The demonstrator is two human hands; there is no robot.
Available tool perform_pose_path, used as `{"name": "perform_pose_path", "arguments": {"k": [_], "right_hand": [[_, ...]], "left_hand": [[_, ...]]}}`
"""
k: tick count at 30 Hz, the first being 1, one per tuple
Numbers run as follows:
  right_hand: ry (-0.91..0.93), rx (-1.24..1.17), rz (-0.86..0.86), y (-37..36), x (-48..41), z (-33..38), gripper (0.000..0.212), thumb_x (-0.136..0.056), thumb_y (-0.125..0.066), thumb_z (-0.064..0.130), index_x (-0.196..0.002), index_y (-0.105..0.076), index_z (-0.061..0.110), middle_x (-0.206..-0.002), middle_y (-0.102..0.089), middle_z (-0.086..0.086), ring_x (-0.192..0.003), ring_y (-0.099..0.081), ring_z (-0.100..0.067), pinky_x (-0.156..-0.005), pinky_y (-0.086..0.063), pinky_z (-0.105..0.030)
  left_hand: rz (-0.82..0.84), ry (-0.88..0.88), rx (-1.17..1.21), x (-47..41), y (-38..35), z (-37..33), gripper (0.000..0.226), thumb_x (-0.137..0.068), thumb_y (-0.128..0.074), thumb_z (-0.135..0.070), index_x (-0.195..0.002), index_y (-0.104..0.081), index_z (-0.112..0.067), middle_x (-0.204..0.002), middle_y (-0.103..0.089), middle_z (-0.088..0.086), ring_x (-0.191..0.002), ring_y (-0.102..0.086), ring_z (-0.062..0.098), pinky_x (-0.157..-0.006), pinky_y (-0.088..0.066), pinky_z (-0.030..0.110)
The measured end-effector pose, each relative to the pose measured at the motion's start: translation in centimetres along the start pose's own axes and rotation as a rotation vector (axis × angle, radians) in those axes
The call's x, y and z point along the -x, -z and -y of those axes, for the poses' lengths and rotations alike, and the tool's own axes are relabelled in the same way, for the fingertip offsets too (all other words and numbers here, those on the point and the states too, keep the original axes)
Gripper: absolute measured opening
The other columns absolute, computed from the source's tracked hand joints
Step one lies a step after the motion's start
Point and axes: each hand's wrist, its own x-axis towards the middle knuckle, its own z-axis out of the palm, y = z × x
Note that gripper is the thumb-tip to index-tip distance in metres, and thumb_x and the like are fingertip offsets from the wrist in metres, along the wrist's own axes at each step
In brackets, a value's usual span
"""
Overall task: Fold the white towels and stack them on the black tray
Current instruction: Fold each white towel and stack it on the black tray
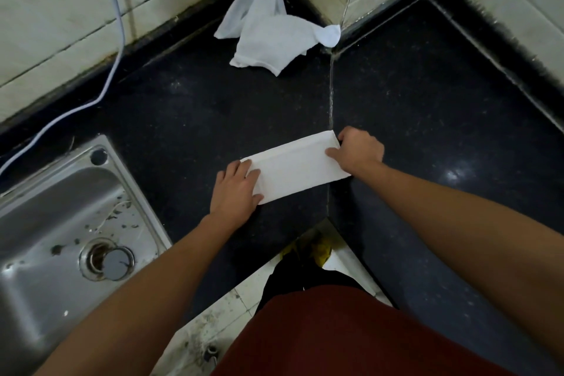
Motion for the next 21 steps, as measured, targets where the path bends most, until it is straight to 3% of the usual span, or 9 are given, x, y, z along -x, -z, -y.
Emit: {"name": "perform_pose_path", "arguments": {"k": [3, 7, 10, 12, 17, 19, 21], "right_hand": [[-0.145, -0.138, 0.133, -0.1, -0.8, 0.4, 0.04, -0.078, -0.072, 0.034, -0.112, -0.063, 0.016, -0.106, -0.066, -0.006, -0.093, -0.064, -0.026, -0.069, -0.046, -0.031], [-0.239, -0.458, 0.211, 0.5, -1.4, 0.5, 0.037, -0.072, -0.075, 0.025, -0.102, -0.066, 0.005, -0.098, -0.067, -0.01, -0.088, -0.065, -0.026, -0.071, -0.054, -0.033], [-0.13, -0.455, 0.196, 1.7, -0.7, 0.9, 0.017, -0.076, -0.073, 0.025, -0.081, -0.066, 0.01, -0.081, -0.064, -0.003, -0.078, -0.062, -0.021, -0.061, -0.046, -0.029], [-0.015, -0.358, 0.149, 2.8, 0.2, 1.8, 0.017, -0.077, -0.071, 0.026, -0.069, -0.058, 0.018, -0.073, -0.058, 0.002, -0.072, -0.058, -0.018, -0.058, -0.042, -0.028], [0.125, -0.417, 0.257, 2.0, 2.4, 6.5, 0.017, -0.076, -0.076, 0.017, -0.077, -0.059, 0.015, -0.08, -0.064, -0.004, -0.071, -0.067, -0.021, -0.062, -0.059, -0.036], [0.145, -0.403, 0.314, 0.5, 3.1, 8.4, 0.019, -0.077, -0.075, 0.014, -0.077, -0.056, 0.015, -0.081, -0.066, -0.008, -0.065, -0.068, -0.022, -0.057, -0.059, -0.034], [0.172, -0.35, 0.356, -1.4, 3.5, 10.2, 0.017, -0.078, -0.073, 0.014, -0.076, -0.056, 0.014, -0.082, -0.069, -0.012, -0.067, -0.069, -0.025, -0.063, -0.06, -0.038]], "left_hand": [[0.05, 0.027, 0.004, -0.1, -0.1, 0.2, 0.059, -0.089, -0.059, -0.042, -0.141, -0.042, -0.019, -0.155, -0.023, 0.004, -0.141, -0.02, 0.026, -0.112, -0.025, 0.042], [0.057, 0.019, 0.024, 0.0, -0.3, 0.4, 0.059, -0.09, -0.058, -0.043, -0.142, -0.041, -0.02, -0.155, -0.022, 0.003, -0.141, -0.02, 0.025, -0.113, -0.024, 0.041], [0.032, 0.018, 0.058, 0.0, -0.2, 0.6, 0.058, -0.089, -0.059, -0.042, -0.14, -0.044, -0.02, -0.153, -0.027, 0.004, -0.139, -0.023, 0.024, -0.112, -0.024, 0.039], [-0.029, 0.044, 0.121, 0.2, 0.0, 0.9, 0.053, -0.088, -0.061, -0.038, -0.136, -0.048, -0.018, -0.146, -0.036, 0.004, -0.134, -0.03, 0.023, -0.109, -0.028, 0.038], [-0.122, 0.176, 0.235, 1.8, 0.5, 2.8, 0.037, -0.086, -0.065, -0.029, -0.121, -0.058, -0.018, -0.124, -0.052, 0.004, -0.114, -0.046, 0.022, -0.097, -0.04, 0.036], [-0.123, 0.221, 0.258, 2.6, 0.6, 3.7, 0.035, -0.086, -0.065, -0.028, -0.119, -0.059, -0.018, -0.12, -0.054, 0.004, -0.11, -0.048, 0.022, -0.095, -0.042, 0.037], [-0.124, 0.258, 0.275, 3.6, 0.7, 4.4, 0.034, -0.086, -0.065, -0.028, -0.118, -0.059, -0.018, -0.118, -0.055, 0.004, -0.109, -0.049, 0.022, -0.095, -0.043, 0.037]]}}
